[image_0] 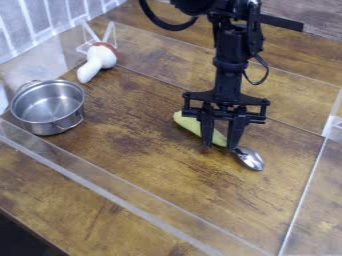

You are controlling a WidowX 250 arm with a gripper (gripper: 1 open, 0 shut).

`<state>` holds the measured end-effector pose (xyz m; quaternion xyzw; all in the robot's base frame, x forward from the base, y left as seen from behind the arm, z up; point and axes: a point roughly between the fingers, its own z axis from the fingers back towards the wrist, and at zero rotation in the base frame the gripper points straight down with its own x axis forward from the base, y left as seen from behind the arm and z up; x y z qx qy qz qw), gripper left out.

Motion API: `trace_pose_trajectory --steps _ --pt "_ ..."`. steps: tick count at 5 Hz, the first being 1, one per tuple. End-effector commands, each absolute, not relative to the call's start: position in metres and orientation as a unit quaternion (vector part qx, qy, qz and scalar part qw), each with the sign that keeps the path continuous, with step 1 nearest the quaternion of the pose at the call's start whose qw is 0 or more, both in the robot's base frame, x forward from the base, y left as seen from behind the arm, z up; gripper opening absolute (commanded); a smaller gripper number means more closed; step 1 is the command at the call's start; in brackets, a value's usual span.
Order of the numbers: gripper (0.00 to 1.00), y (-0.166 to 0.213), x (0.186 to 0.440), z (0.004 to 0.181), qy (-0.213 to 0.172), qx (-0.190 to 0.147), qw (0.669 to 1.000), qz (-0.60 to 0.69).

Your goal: Move the green spoon to the left

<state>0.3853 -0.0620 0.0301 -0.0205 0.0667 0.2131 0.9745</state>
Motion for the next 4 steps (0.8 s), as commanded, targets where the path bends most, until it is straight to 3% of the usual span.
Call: trace_pose_trajectory --steps 1,3,4 --pt "0.0 -0.055 0.387 0.041 0.049 -0.031 0.975 0.214" --pt "0.0 -0.029 0.381 0.06 0.05 -0.036 0.968 0.242" --pt "1.0 -0.024 0.387 0.063 0.052 -0.037 0.974 0.216"
